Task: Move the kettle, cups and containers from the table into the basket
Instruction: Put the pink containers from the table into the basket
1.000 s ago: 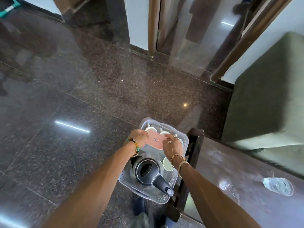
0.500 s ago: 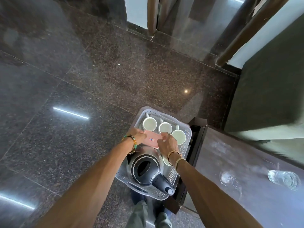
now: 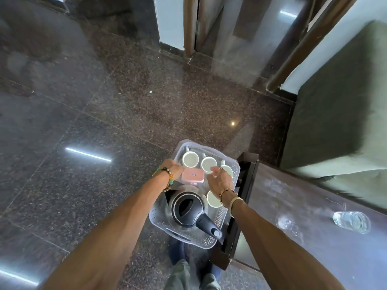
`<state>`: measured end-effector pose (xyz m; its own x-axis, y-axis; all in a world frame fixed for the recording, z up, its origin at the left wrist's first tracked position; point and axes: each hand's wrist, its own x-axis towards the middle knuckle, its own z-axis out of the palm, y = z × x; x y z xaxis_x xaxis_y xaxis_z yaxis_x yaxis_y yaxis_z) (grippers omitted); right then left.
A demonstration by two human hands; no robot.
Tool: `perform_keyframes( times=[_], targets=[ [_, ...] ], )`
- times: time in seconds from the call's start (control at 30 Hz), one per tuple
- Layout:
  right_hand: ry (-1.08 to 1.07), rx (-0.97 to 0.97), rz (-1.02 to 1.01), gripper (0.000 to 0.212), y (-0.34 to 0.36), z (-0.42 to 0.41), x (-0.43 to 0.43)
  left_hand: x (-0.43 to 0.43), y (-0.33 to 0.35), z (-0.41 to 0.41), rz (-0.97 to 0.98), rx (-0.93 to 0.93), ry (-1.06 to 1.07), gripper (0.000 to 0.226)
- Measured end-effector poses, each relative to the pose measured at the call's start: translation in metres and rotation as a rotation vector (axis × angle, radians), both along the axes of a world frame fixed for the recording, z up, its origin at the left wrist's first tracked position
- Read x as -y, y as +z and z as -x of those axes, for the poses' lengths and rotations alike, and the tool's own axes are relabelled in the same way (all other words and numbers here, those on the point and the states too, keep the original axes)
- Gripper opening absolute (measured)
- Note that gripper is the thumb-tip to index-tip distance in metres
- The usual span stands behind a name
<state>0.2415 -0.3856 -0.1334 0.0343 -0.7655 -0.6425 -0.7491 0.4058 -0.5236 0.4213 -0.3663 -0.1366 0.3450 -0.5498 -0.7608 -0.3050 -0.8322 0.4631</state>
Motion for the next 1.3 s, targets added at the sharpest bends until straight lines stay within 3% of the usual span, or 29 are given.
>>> perform_keyframes(
  times=[0.2,0.43,0.67,0.87,1.13,1.3],
  targets=[
    [-0.079,-0.004,0.154,0.032,0.066,0.021,0.005,0.016,0.066,0.017,0.133,-0.050,-0.049,0.030],
    [-0.208,-0.024,0.289,0.028,0.116,0.080,-0.023,0.025,0.115,0.097,0.259,-0.131,-0.299,0.027],
    [-0.160,-0.207,0.438,0.043,0.135,0.177,-0.084,0.005,0.139,0.195,0.373,-0.125,-0.437,0.008],
    [-0.311,-0.337,0.629,0.048,0.182,0.269,-0.120,-0.006,0.200,0.287,0.643,-0.059,-0.607,0.008],
    [-0.544,-0.502,0.801,0.054,0.211,0.394,-0.243,-0.104,0.225,0.425,0.774,-0.086,-0.735,0.021],
    [-0.656,-0.575,0.722,0.058,0.195,0.466,-0.362,-0.202,0.213,0.515,0.775,-0.223,-0.793,0.013]
  ],
)
